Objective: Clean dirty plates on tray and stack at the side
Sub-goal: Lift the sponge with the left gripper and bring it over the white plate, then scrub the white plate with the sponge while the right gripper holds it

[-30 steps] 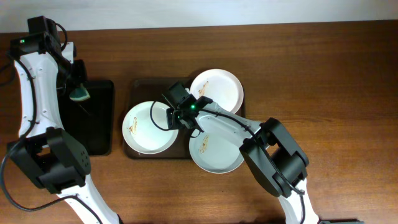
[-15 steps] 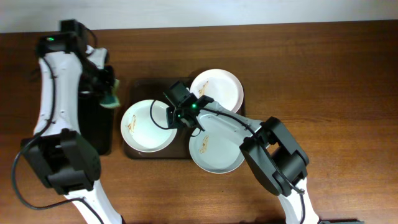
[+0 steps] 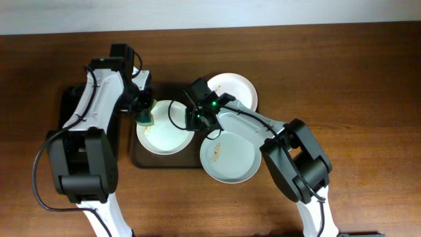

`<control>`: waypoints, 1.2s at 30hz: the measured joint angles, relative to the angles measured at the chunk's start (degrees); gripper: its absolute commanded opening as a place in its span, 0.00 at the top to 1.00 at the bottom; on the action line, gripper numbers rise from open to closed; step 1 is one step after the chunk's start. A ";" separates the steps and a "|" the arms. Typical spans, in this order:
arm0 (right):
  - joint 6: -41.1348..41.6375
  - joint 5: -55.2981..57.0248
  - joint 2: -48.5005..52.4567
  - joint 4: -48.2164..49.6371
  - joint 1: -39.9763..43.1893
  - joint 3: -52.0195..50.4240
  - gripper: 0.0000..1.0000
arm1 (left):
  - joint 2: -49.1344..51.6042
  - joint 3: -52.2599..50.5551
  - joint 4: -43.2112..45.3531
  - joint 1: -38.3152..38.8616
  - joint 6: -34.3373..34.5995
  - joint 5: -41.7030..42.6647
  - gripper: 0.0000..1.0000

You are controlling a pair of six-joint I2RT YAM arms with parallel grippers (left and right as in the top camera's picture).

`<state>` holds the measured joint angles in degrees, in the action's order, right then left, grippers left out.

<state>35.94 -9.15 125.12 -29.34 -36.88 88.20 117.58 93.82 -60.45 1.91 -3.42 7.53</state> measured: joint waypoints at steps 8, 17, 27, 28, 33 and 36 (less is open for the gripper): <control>0.04 -0.04 0.00 -0.11 0.00 0.07 0.96 | -0.02 -9.70 13.38 2.62 -0.15 -0.02 0.99; 0.00 -0.02 0.00 -0.22 0.07 0.09 0.96 | -0.28 -11.43 7.37 3.65 -3.02 -0.20 1.00; 0.07 -0.04 0.00 -0.22 0.07 0.09 0.96 | -0.28 -4.28 2.10 1.68 -4.63 -0.46 0.99; 0.07 -0.04 0.00 -0.22 0.07 0.09 0.96 | -0.26 -4.31 3.34 1.64 -4.35 -0.52 0.99; 0.04 -0.04 0.00 -0.17 0.07 0.09 0.96 | -0.26 -6.29 11.67 1.62 -2.99 -0.92 0.99; 0.07 -0.04 0.00 -0.15 0.07 0.09 0.96 | -0.24 -8.31 12.24 1.73 -2.95 -2.27 0.99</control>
<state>36.01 -9.19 125.12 -29.50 -36.82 88.29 117.34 85.52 -48.21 3.64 -6.37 5.26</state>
